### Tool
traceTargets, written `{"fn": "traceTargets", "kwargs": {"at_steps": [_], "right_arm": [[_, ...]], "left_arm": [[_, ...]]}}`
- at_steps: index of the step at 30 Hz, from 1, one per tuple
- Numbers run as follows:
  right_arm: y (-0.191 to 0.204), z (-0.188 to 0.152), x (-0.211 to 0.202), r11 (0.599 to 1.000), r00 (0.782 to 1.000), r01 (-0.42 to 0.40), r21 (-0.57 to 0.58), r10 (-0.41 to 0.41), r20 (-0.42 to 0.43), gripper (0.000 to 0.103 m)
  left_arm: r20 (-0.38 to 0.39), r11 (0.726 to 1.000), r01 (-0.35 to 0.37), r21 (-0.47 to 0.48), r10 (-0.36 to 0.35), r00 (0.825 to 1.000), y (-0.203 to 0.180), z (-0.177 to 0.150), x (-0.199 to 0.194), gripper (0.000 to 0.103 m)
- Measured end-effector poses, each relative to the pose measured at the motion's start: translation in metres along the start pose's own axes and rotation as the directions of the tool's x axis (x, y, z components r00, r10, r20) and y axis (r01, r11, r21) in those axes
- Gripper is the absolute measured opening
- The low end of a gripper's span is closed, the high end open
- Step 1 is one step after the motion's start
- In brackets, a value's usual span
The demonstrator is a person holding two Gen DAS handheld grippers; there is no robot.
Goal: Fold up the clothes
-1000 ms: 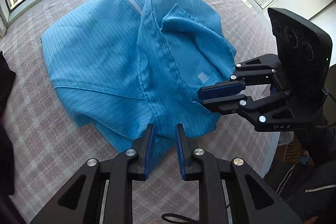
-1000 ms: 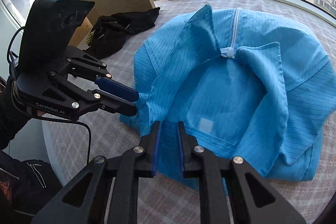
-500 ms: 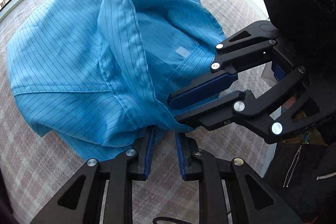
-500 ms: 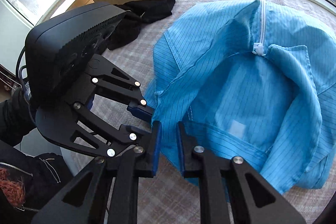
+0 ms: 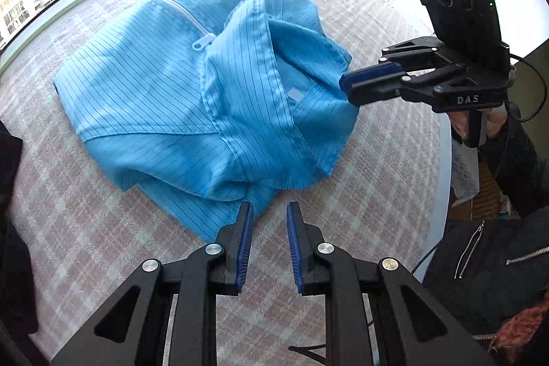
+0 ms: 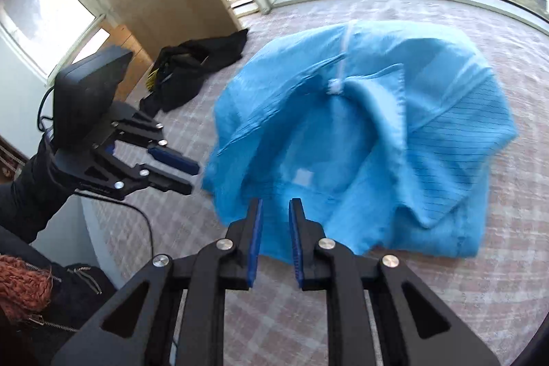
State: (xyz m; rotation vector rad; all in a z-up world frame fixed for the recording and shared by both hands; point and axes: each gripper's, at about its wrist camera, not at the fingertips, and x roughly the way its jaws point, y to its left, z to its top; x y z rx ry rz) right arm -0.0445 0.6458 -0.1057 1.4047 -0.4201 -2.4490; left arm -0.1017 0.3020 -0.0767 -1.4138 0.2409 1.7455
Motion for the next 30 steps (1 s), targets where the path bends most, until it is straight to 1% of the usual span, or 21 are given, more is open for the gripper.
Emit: {"fn": "traceTargets", "kwargs": {"at_steps": [1, 2, 4, 8, 11, 13, 14, 16, 19, 23, 28, 30], "right_arm": [[-0.009, 0.002, -0.003, 1.0, 1.0, 0.012, 0.029, -0.013, 0.009, 0.031], [-0.017, 0.004, -0.007, 0.998, 1.0, 0.024, 0.057, -0.025, 0.018, 0.031], [-0.022, 0.011, -0.008, 0.997, 0.999, 0.015, 0.07, -0.018, 0.042, 0.032], [-0.002, 0.037, 0.017, 0.999, 0.999, 0.033, 0.003, -0.033, 0.042, 0.032], [0.007, 0.056, 0.043, 0.997, 0.999, 0.043, -0.059, -0.043, 0.007, 0.032], [0.011, 0.066, 0.059, 0.996, 0.999, 0.028, -0.084, -0.029, -0.017, 0.031], [0.013, 0.07, 0.063, 0.996, 1.0, 0.02, -0.09, -0.022, -0.022, 0.029], [0.016, 0.078, 0.072, 0.995, 0.999, 0.003, -0.101, -0.006, -0.032, 0.029], [0.023, 0.095, 0.085, 0.993, 0.999, -0.021, -0.119, 0.017, -0.032, 0.029], [0.037, 0.111, 0.102, 0.986, 0.999, -0.024, -0.163, 0.018, -0.039, 0.029], [0.043, 0.117, 0.133, 0.981, 0.99, -0.018, -0.192, -0.009, -0.141, 0.029], [0.04, 0.119, 0.118, 0.986, 0.992, -0.071, -0.152, 0.055, -0.11, 0.029]], "left_arm": [[0.019, 1.0, 0.011, -0.009, -0.011, 1.0, -0.002, 0.004, -0.004, 0.019], [0.037, 1.0, 0.028, -0.01, -0.028, 0.999, -0.003, 0.009, -0.006, 0.021], [0.053, 1.0, 0.018, -0.004, -0.018, 0.998, -0.011, 0.018, -0.001, 0.023], [0.03, 0.998, -0.052, 0.039, 0.051, 0.998, -0.01, 0.033, 0.015, 0.023], [0.028, 0.997, -0.06, 0.046, 0.059, 0.998, 0.0, 0.034, 0.015, 0.023], [0.027, 0.997, -0.065, 0.051, 0.064, 0.998, 0.007, 0.035, 0.015, 0.022], [0.026, 0.996, -0.068, 0.054, 0.067, 0.997, 0.01, 0.035, 0.015, 0.022], [0.025, 0.996, -0.073, 0.059, 0.072, 0.997, 0.017, 0.035, 0.014, 0.022], [0.018, 0.998, -0.044, 0.048, 0.044, 0.999, 0.022, 0.033, 0.017, 0.021], [0.024, 1.0, -0.012, 0.026, 0.012, 1.0, 0.028, 0.029, 0.02, 0.02], [0.033, 1.0, 0.028, 0.0, -0.028, 0.999, 0.036, 0.024, 0.023, 0.02], [0.036, 0.999, 0.044, -0.011, -0.044, 0.998, 0.039, 0.022, 0.024, 0.02]]}}
